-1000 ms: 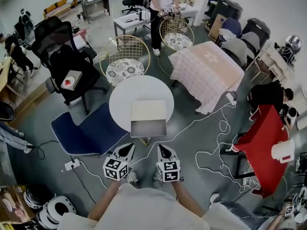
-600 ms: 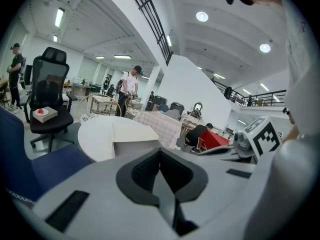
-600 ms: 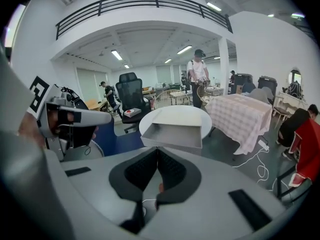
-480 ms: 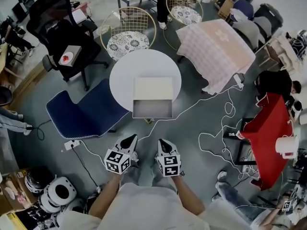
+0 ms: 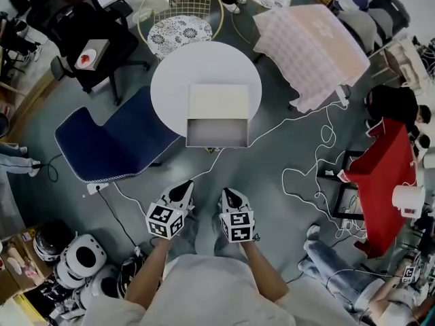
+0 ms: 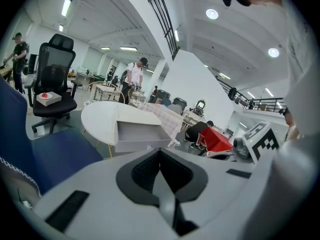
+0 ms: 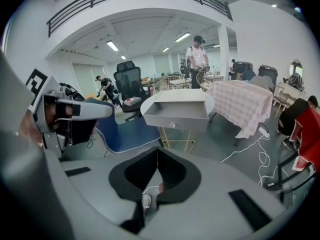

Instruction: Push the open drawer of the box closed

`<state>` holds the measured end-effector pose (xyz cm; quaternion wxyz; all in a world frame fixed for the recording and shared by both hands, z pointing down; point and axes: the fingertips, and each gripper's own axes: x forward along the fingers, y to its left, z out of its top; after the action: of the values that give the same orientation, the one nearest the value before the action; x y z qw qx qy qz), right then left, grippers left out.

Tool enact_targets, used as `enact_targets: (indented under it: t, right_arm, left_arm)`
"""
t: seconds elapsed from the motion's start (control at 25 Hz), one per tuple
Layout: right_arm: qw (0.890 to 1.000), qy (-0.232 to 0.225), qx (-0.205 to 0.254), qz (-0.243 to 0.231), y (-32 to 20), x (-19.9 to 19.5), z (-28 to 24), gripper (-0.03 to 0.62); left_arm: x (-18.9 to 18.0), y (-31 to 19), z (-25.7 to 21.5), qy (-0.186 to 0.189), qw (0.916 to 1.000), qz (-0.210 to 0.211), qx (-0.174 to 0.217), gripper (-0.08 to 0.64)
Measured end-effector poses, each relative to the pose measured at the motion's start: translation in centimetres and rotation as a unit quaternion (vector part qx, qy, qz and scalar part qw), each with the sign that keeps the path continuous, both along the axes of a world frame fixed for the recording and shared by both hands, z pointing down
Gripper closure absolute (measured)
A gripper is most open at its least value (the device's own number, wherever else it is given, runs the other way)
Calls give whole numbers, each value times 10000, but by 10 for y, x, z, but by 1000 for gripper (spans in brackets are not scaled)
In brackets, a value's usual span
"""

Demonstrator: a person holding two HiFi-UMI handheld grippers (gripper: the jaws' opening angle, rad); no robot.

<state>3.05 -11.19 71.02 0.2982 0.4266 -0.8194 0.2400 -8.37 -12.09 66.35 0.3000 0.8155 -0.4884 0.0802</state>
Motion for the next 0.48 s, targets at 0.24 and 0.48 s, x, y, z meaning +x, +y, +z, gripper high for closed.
enact_targets:
  t: [0.24,0.48]
  right_arm:
    - [10000,7,-63,-3,-2,0,7,575]
    - [9998,-97,-163,-59,-7,-8,22,400]
  left_arm:
    - [2,2,4,14,10000,32,-56,548]
    - [0,3,6,-3,10000,44,-77,548]
